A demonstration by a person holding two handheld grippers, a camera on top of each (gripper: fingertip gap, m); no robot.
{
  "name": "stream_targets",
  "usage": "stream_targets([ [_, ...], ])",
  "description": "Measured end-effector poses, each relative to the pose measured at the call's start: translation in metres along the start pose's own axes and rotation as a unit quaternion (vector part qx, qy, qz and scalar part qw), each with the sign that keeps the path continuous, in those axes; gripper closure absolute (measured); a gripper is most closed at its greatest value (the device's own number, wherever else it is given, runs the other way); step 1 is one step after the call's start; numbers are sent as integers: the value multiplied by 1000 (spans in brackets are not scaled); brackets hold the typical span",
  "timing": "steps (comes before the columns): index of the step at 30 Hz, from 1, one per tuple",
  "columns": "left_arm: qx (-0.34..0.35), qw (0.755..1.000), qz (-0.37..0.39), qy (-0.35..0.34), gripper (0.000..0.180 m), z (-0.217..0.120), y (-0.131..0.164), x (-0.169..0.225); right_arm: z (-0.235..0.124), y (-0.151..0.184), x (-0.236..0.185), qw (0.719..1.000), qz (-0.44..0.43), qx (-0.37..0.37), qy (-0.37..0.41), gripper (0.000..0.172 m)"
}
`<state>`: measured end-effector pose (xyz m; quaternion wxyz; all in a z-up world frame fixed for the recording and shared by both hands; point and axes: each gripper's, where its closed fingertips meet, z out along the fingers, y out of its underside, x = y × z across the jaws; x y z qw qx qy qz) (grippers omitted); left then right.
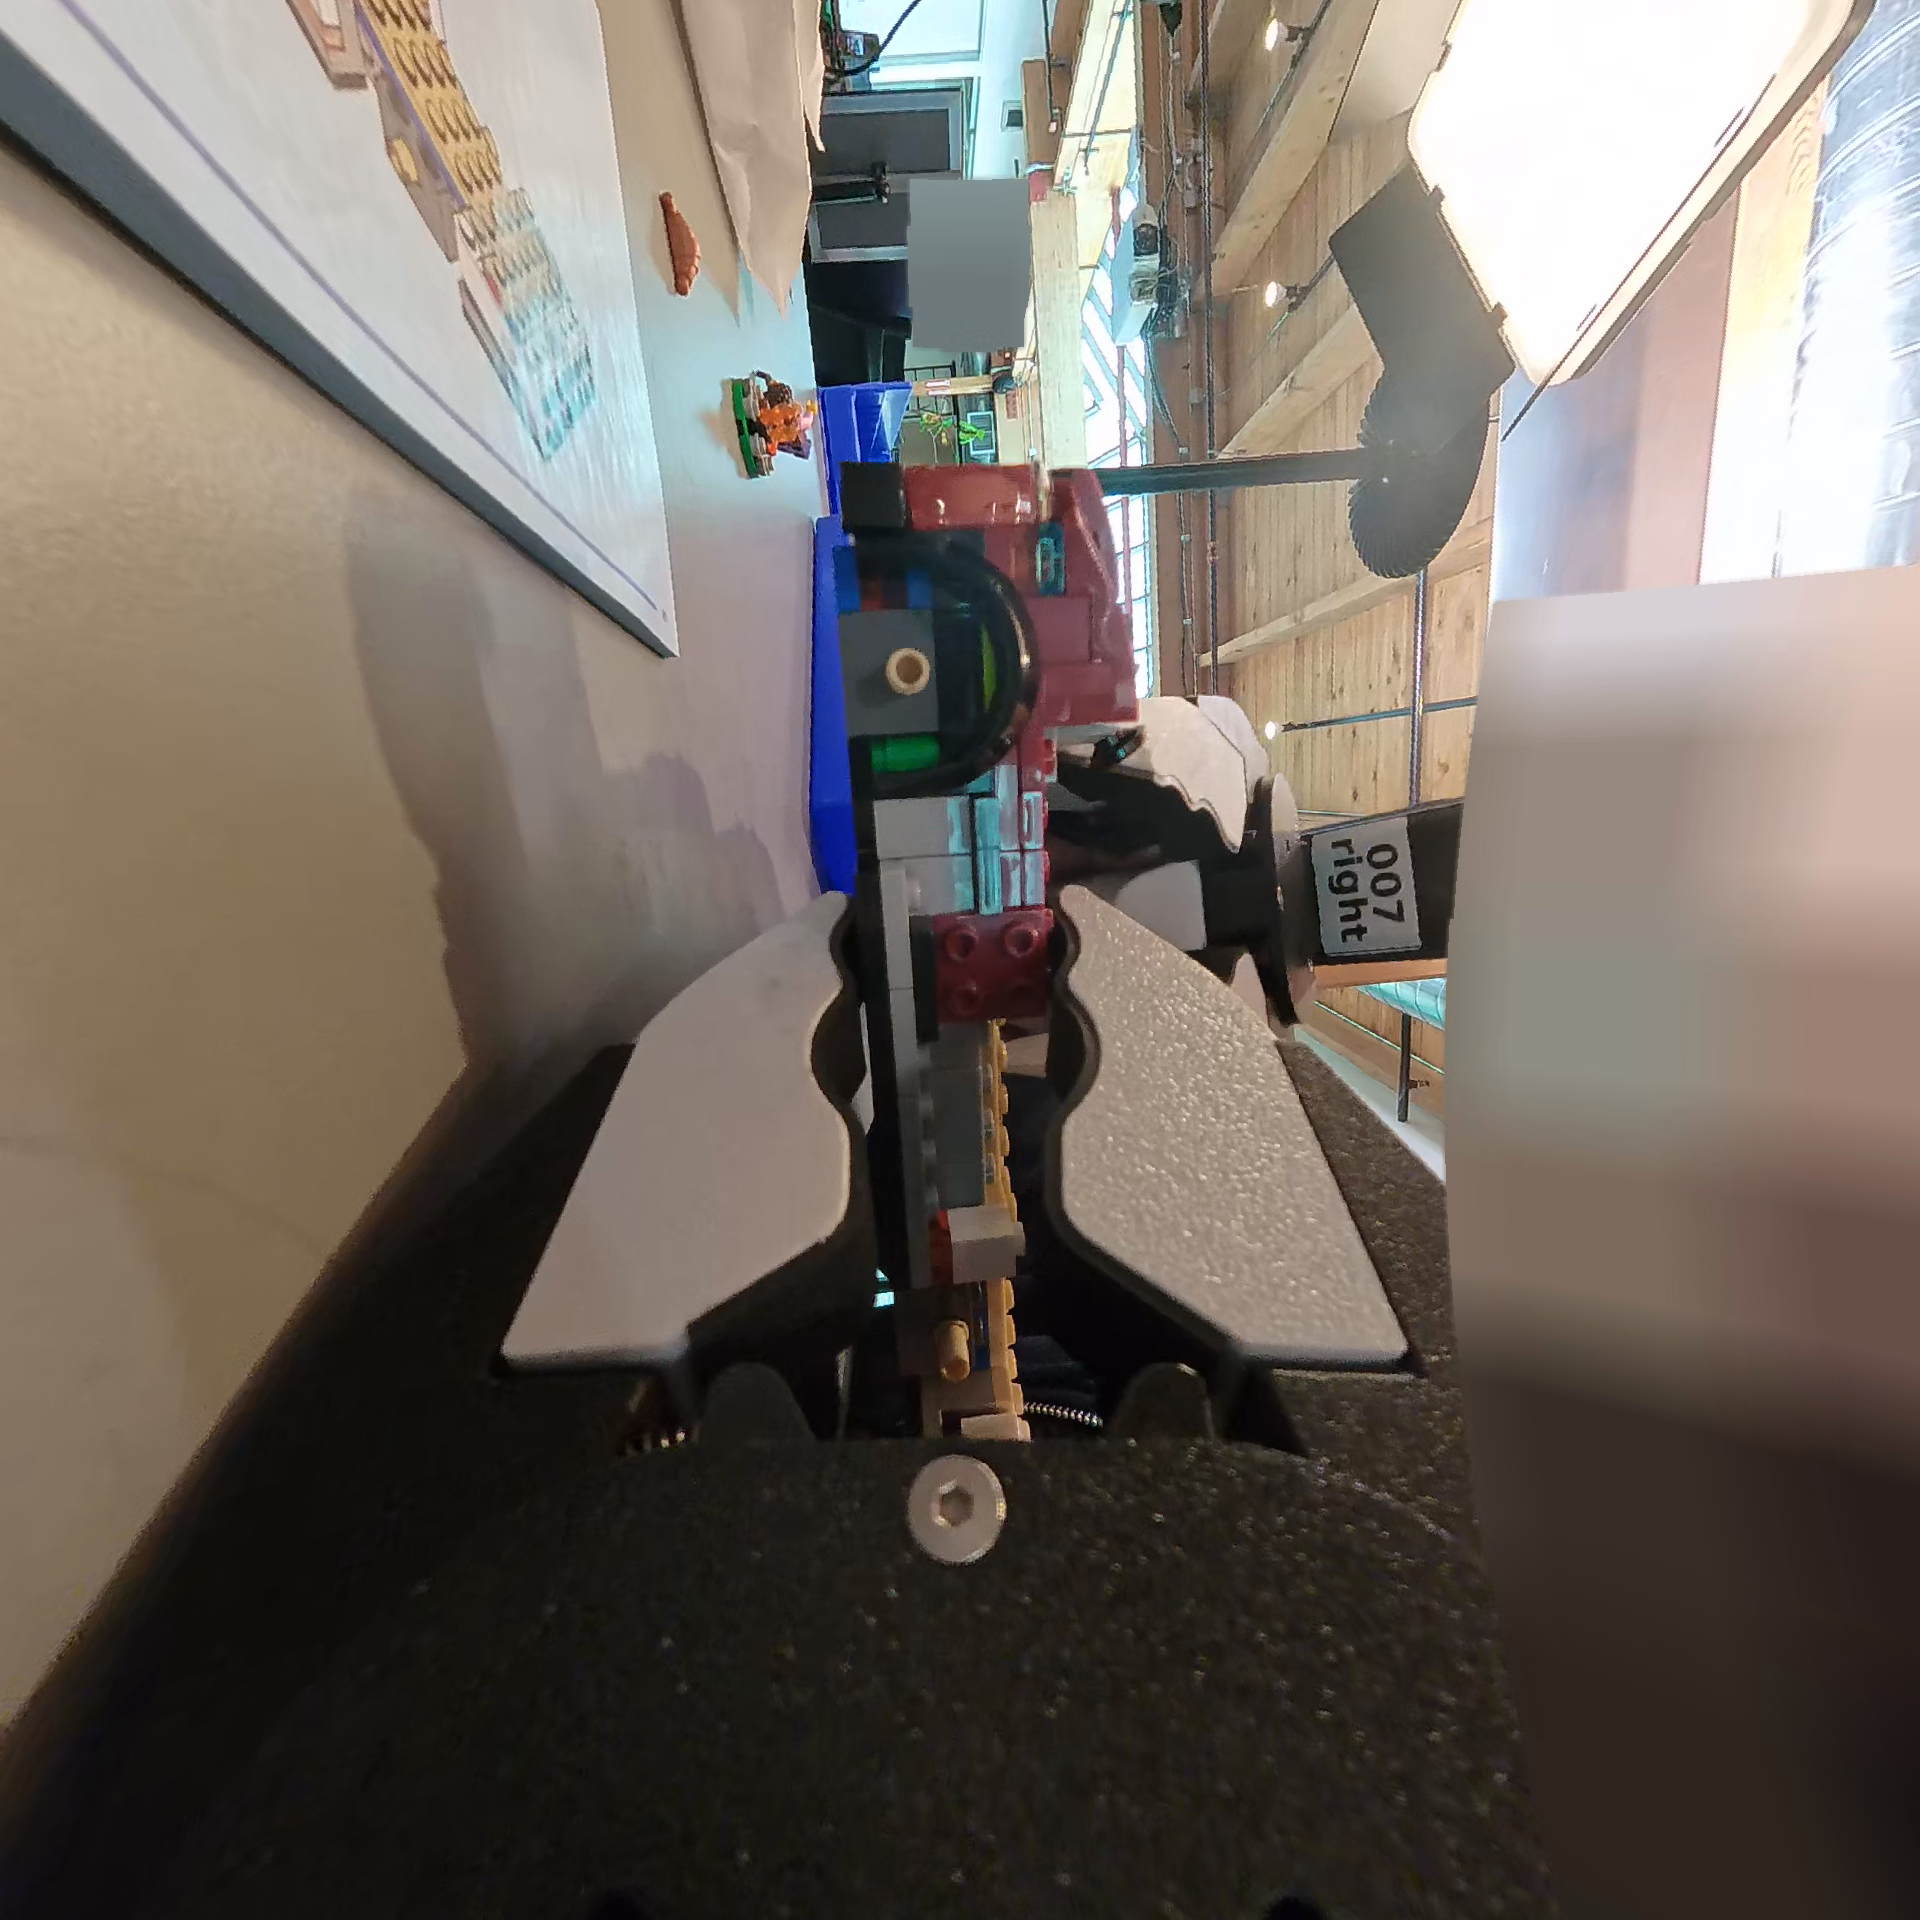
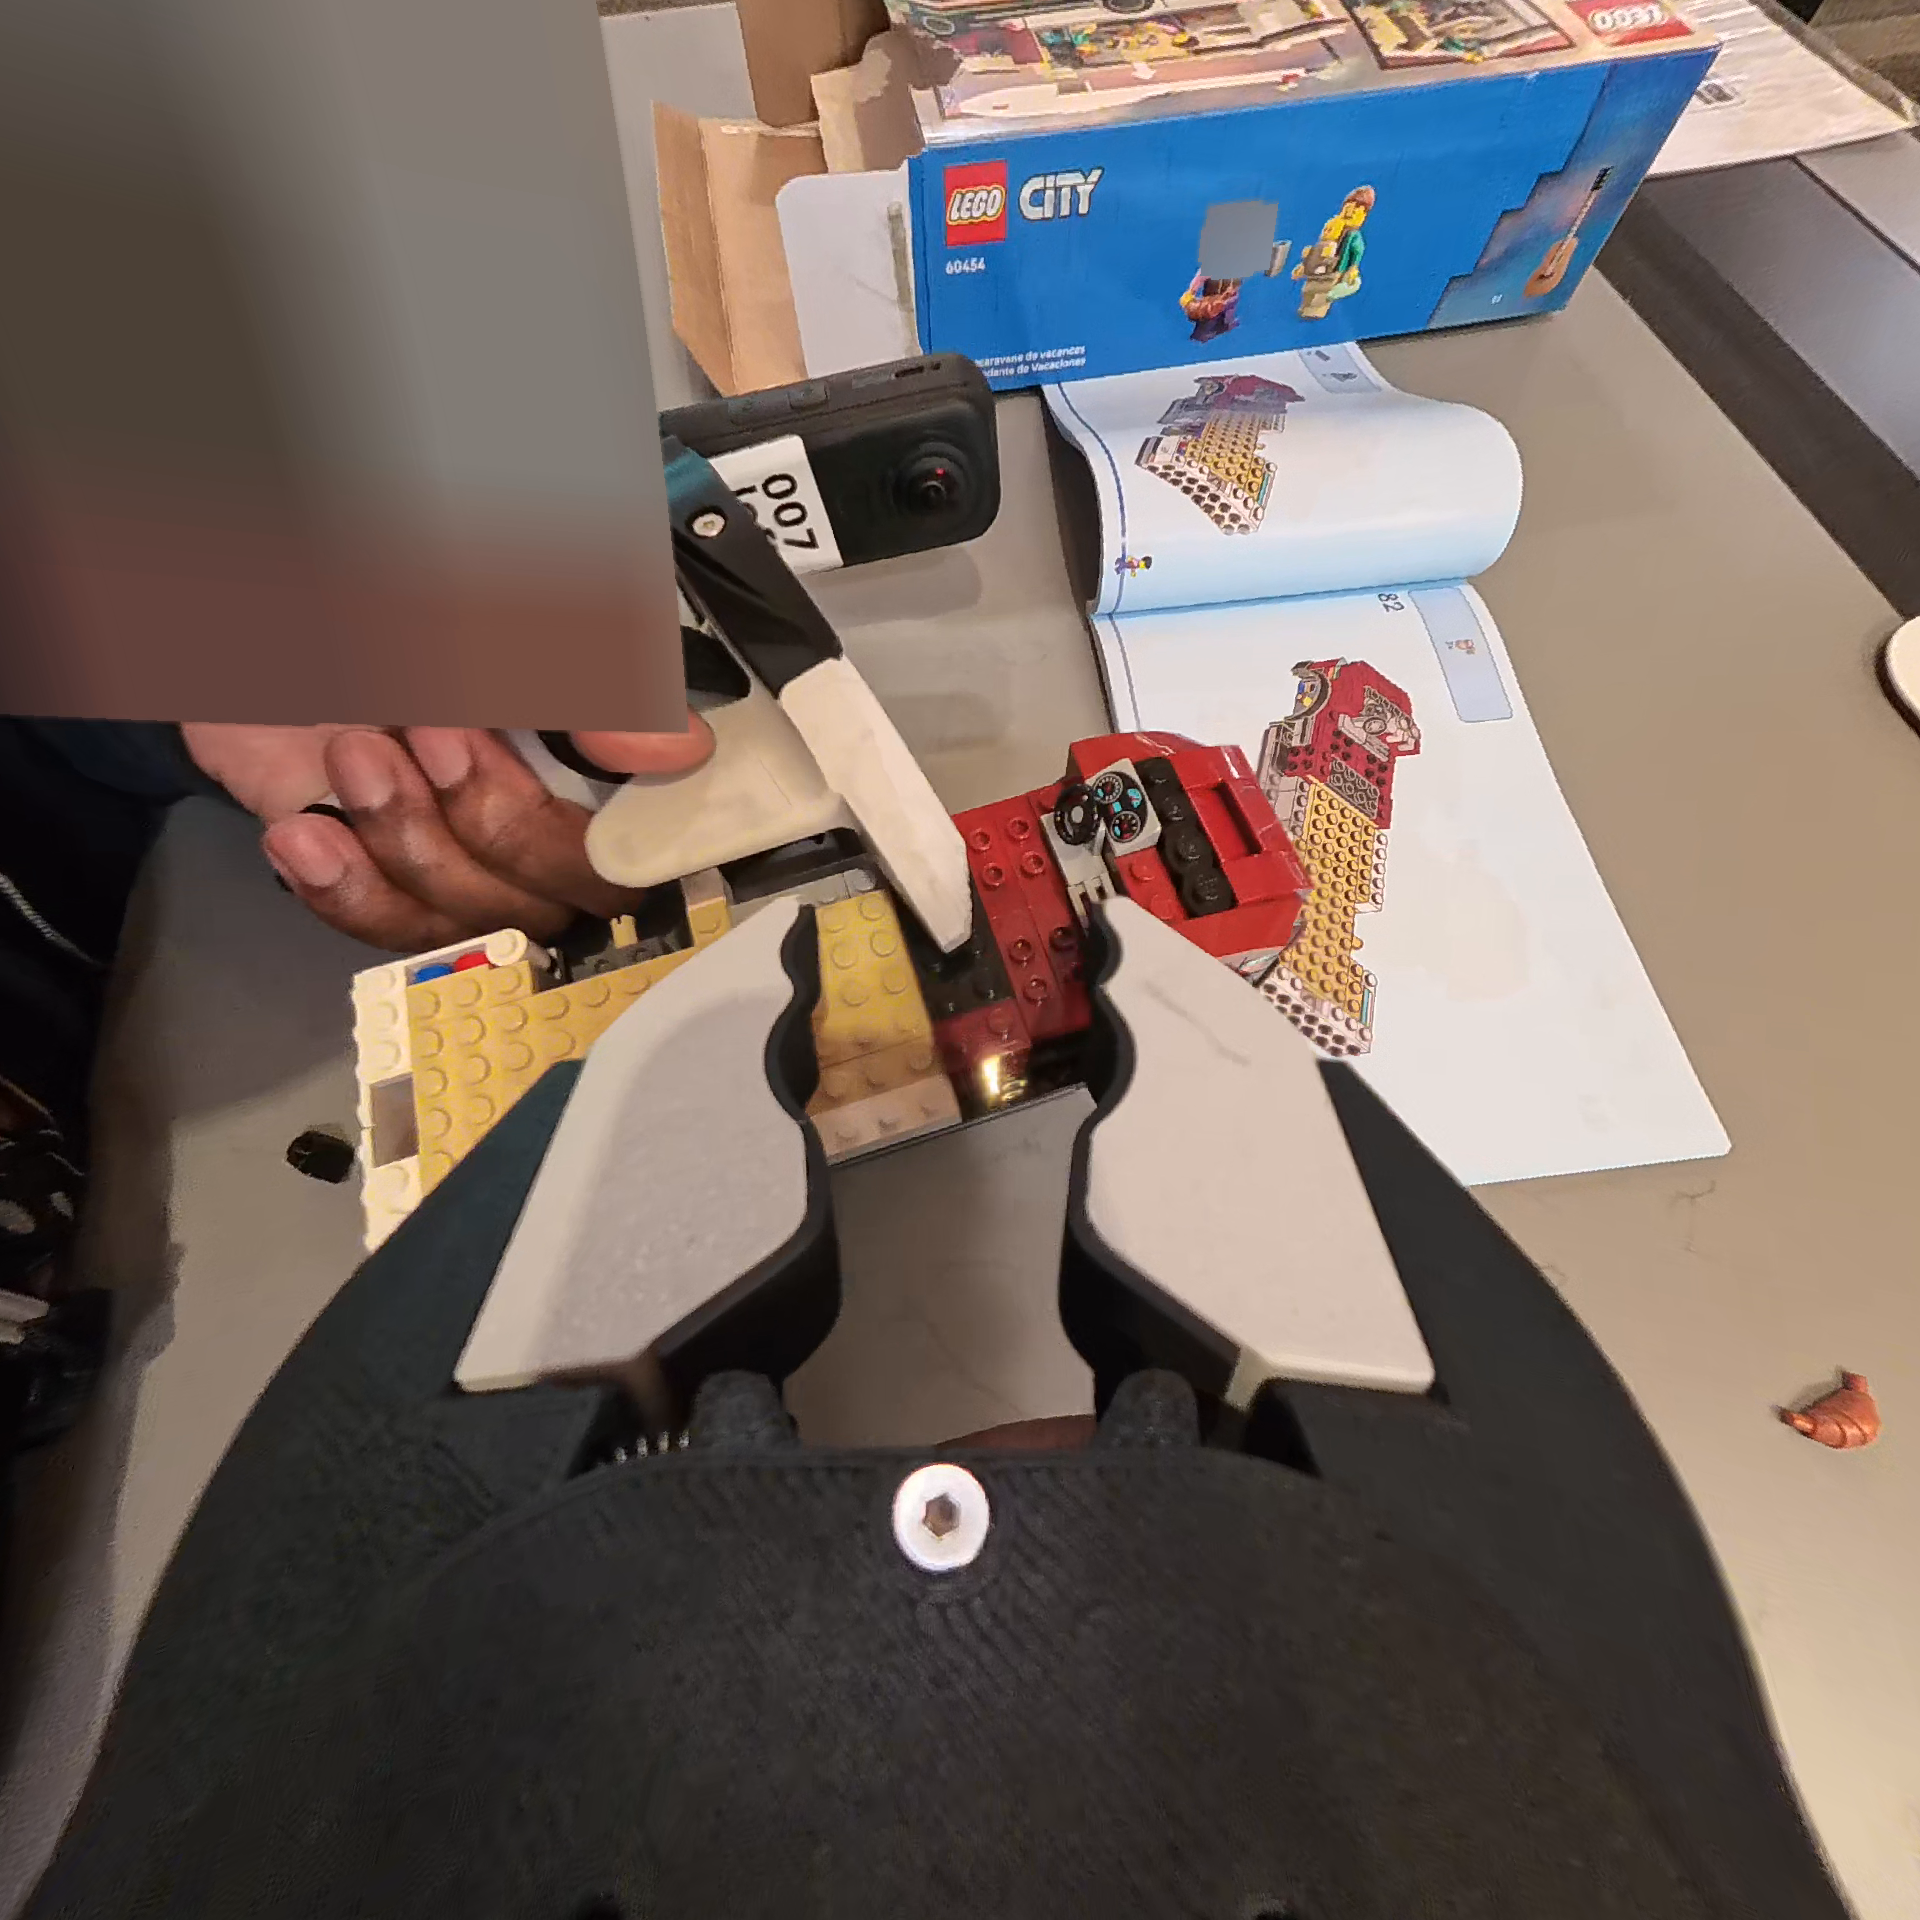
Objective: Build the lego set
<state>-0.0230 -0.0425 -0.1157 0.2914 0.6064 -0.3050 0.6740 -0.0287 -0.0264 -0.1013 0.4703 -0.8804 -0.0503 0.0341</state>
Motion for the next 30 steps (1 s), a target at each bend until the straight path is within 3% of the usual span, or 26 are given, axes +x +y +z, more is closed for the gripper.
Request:
stream_targets([
  [30, -38, 998, 57, -6, 148, 6, 13, 5, -4, 0, -6, 998, -59, 10, 32, 120],
])
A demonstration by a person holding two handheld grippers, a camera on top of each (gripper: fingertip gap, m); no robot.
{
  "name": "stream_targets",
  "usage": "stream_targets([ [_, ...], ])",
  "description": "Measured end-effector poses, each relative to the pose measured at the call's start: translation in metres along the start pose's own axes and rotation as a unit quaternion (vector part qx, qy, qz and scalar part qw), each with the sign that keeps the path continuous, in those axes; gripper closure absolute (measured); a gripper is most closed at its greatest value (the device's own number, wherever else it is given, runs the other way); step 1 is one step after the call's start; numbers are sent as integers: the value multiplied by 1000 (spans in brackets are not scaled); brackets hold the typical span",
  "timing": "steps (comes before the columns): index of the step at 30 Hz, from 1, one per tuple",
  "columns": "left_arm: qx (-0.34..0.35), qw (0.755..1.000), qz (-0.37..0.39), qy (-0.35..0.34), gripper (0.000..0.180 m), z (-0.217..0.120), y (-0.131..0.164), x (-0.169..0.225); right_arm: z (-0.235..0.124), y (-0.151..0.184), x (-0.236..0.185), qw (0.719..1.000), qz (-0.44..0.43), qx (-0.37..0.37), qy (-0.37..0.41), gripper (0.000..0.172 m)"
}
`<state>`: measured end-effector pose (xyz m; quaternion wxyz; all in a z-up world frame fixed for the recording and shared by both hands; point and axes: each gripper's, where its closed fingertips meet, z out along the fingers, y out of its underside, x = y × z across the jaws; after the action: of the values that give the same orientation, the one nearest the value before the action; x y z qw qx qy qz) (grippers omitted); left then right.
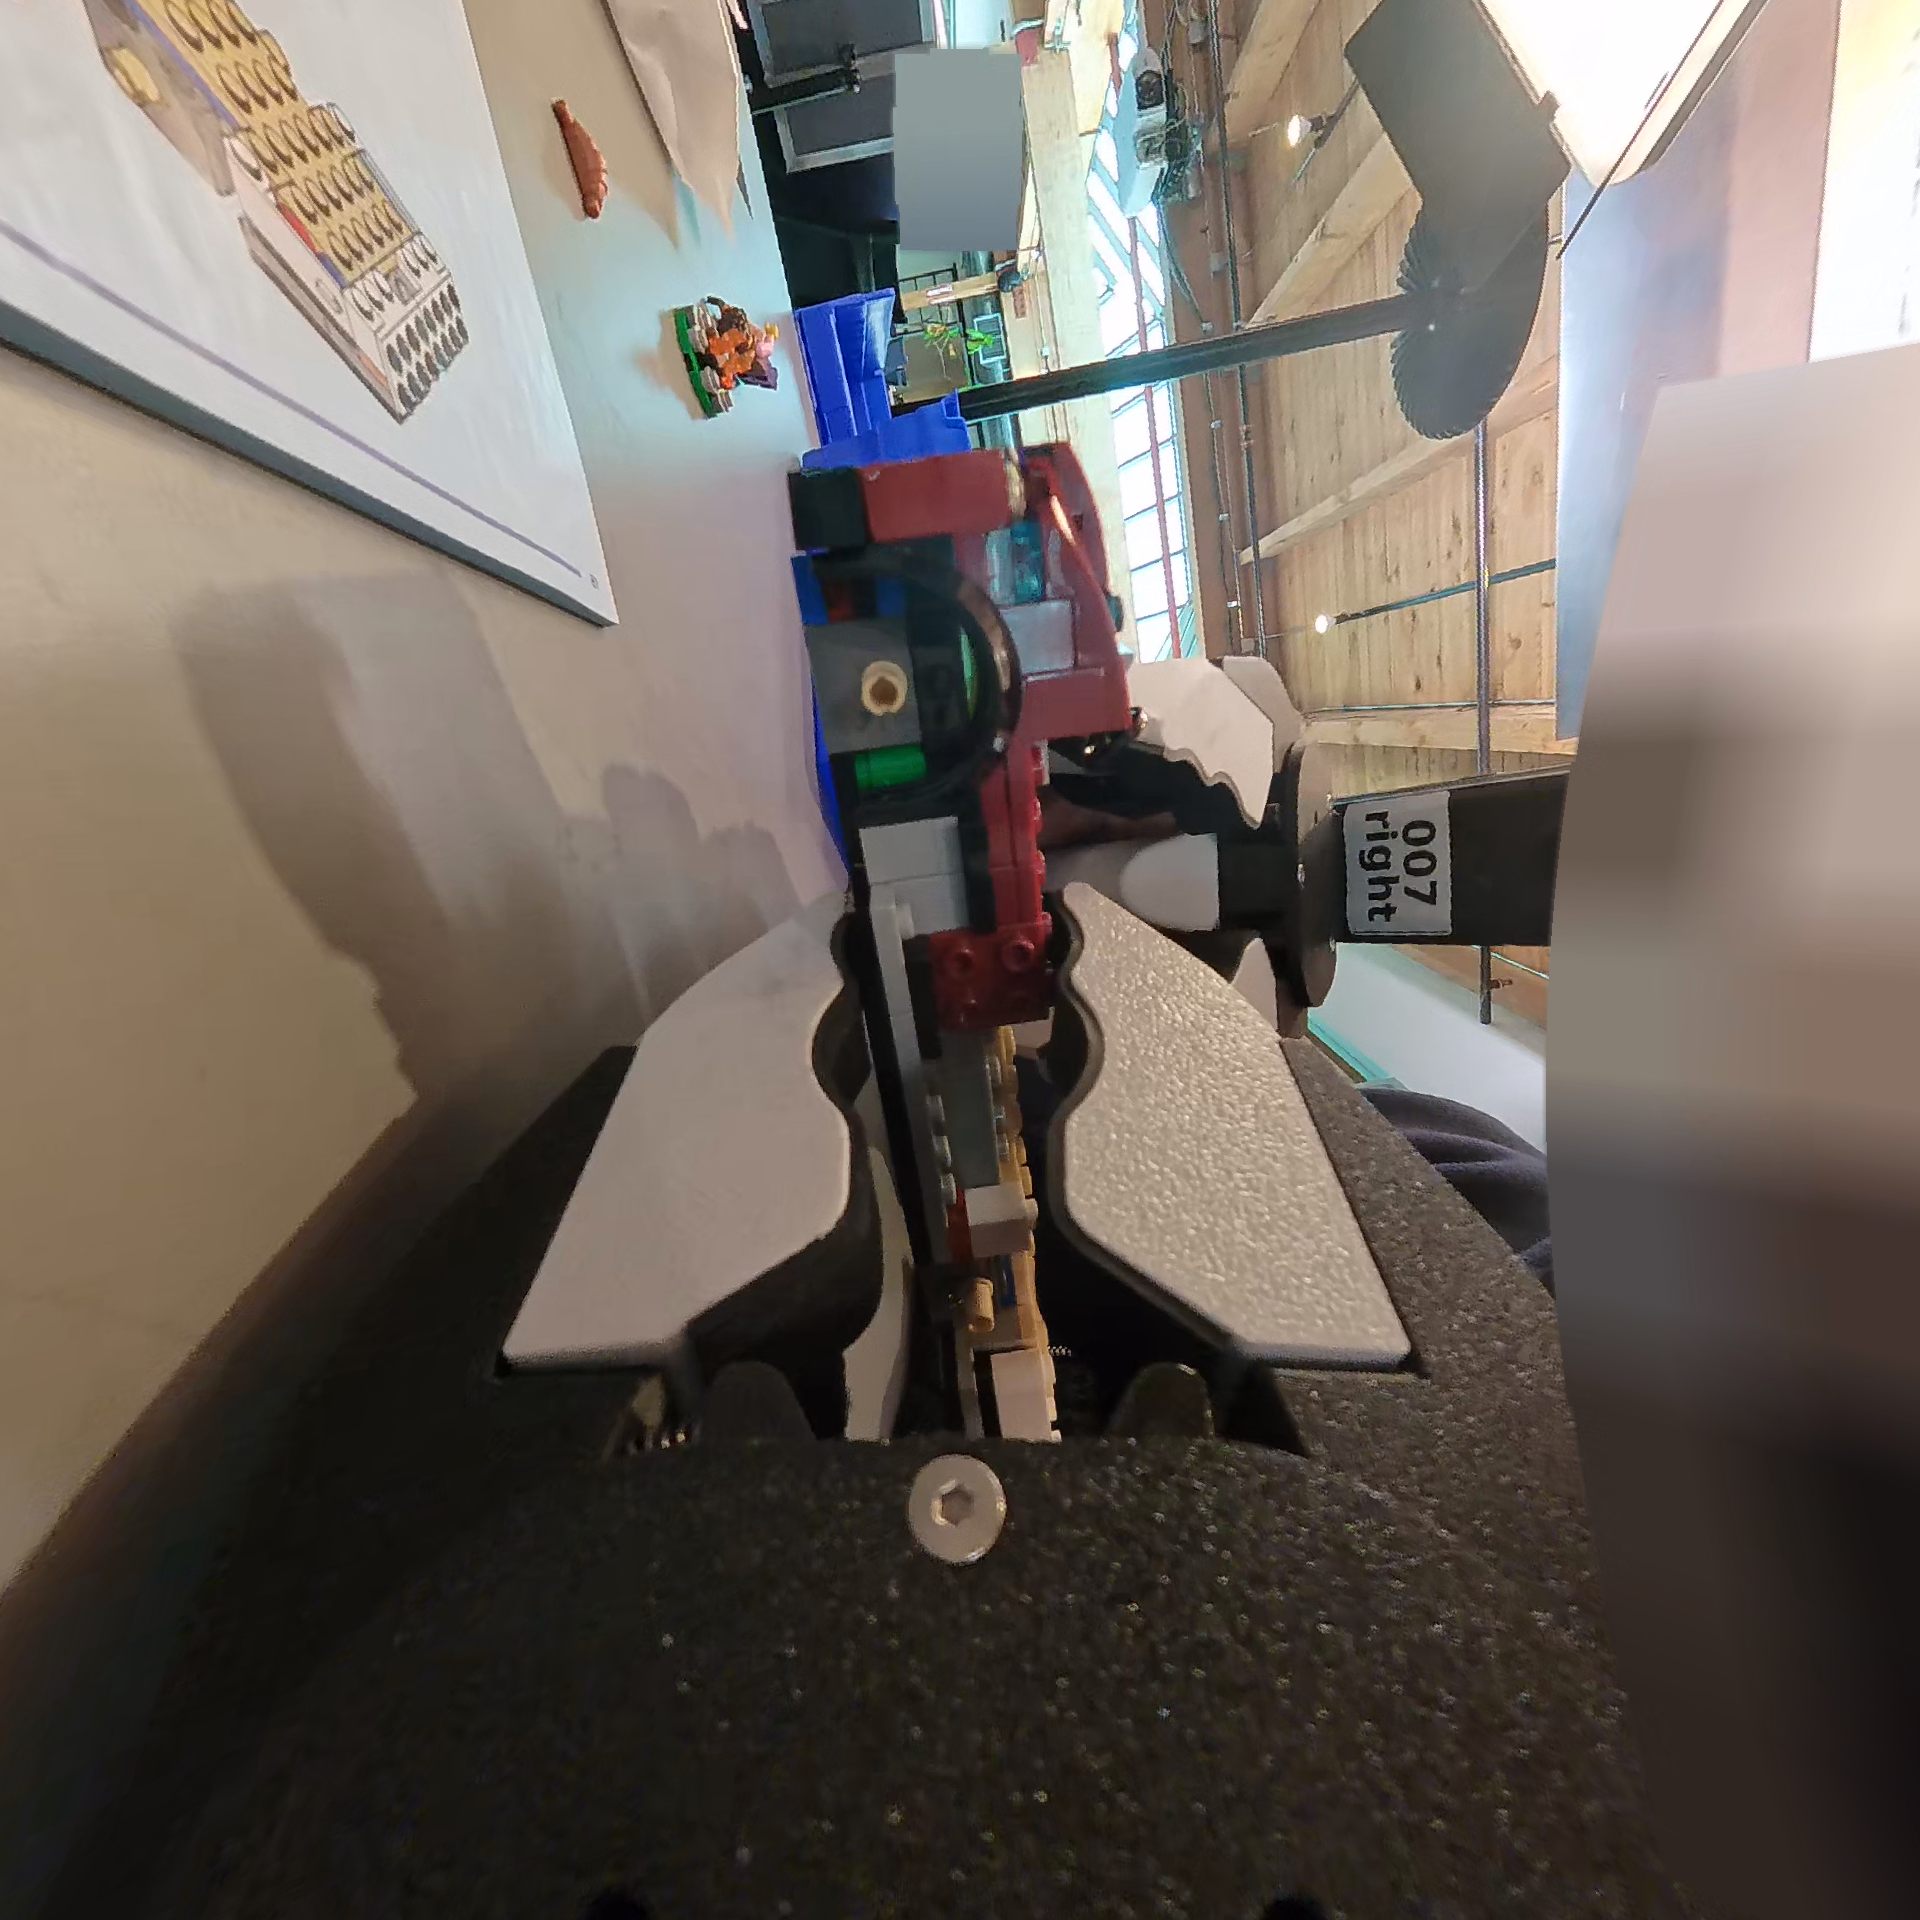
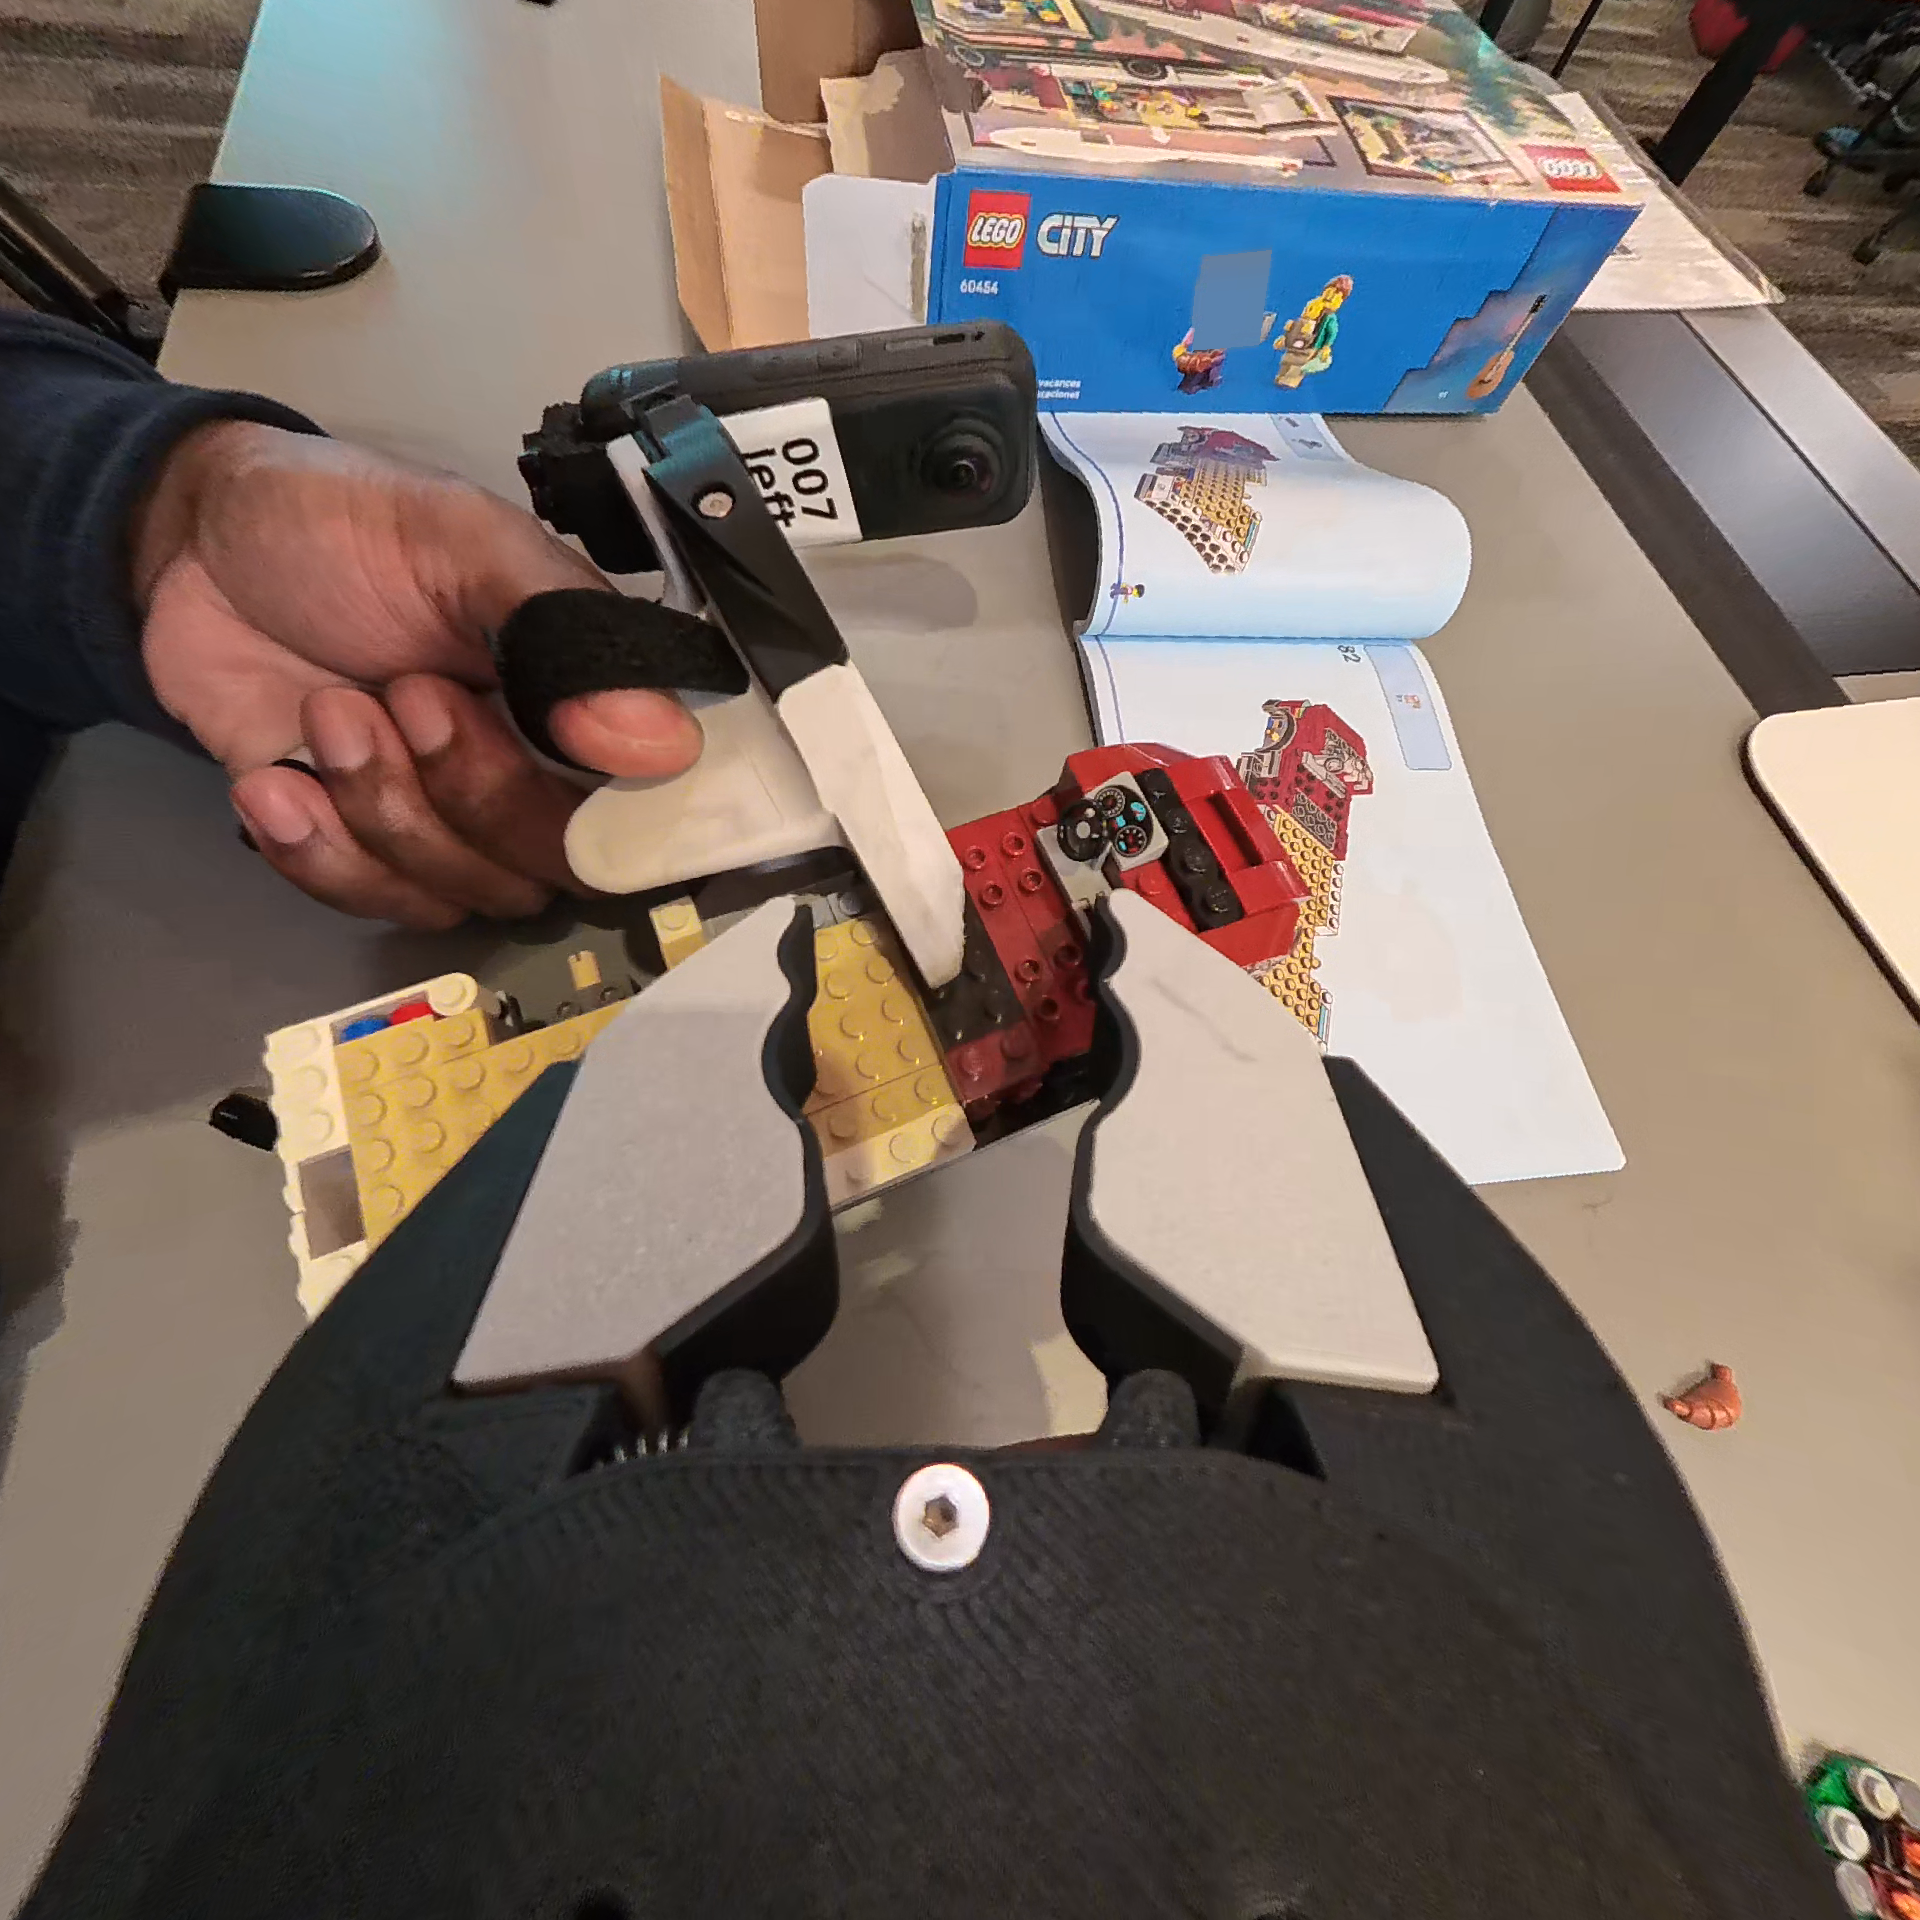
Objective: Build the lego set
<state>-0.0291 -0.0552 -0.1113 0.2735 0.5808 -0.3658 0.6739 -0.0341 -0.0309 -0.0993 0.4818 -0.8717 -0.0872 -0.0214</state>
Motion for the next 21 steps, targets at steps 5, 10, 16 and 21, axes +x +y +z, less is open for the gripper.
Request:
stream_targets([
  [5, -2, 1000, -3, 1, 148, 0, 0, 0, 0, 0, -1, 1000, 7, 3, -7, 118],
  [10, 11, 1000, -10, 19, 149, -1, -4, 3, -6, -12, -5, 998, 36, 41, -31, 107],
  [16, 23, 999, -12, 31, 149, -5, -9, 6, -18, -14, -2, 997, 24, 69, 2, 112],
  [21, 21, 999, 21, 43, 149, -5, -8, 13, -21, -8, 2, 997, 15, 64, 40, 111],
])
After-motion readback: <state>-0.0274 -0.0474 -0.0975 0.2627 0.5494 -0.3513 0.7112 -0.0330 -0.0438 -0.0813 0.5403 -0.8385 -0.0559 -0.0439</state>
